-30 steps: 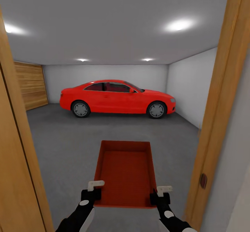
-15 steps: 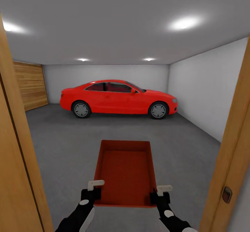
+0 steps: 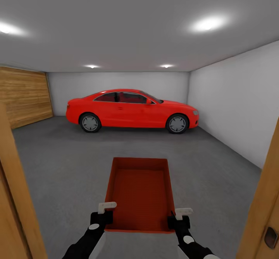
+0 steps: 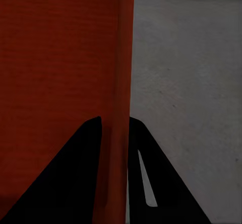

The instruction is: Move the two storage containers from the living room to the garage. In the garage, place one container on the floor and stack the other container on top of it (either order is fine).

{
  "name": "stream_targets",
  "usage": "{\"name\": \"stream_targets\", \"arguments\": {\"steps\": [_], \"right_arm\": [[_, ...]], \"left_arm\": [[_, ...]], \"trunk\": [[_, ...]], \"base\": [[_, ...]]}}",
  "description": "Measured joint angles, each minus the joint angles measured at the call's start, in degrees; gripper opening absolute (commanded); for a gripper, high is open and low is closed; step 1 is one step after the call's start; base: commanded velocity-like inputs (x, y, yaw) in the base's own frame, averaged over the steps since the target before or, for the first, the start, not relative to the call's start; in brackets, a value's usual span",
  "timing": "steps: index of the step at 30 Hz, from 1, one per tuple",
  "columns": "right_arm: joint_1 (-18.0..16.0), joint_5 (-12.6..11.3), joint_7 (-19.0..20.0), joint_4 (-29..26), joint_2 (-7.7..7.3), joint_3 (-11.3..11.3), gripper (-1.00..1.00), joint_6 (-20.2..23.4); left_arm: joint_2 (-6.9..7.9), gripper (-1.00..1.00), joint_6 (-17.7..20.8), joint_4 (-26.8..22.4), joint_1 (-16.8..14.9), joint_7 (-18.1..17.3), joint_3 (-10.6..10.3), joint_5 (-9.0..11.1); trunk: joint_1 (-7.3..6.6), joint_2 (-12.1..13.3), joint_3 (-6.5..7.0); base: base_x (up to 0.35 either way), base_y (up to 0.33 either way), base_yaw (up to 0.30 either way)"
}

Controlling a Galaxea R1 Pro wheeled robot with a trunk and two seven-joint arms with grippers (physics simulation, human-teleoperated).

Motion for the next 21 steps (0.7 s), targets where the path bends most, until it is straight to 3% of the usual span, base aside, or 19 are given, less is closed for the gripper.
{"name": "stream_targets", "arguments": {"steps": [21], "right_arm": [[0.00, 0.00, 0.00, -0.34, 0.00, 0.03, -1.00, 0.01]], "left_arm": [[0.04, -1.00, 0.03, -0.39, 0.01, 0.08, -0.08, 0.10]], "trunk": [[0.00, -0.01, 0.00]], "base": [[0.321, 0.000, 0.000]]}}
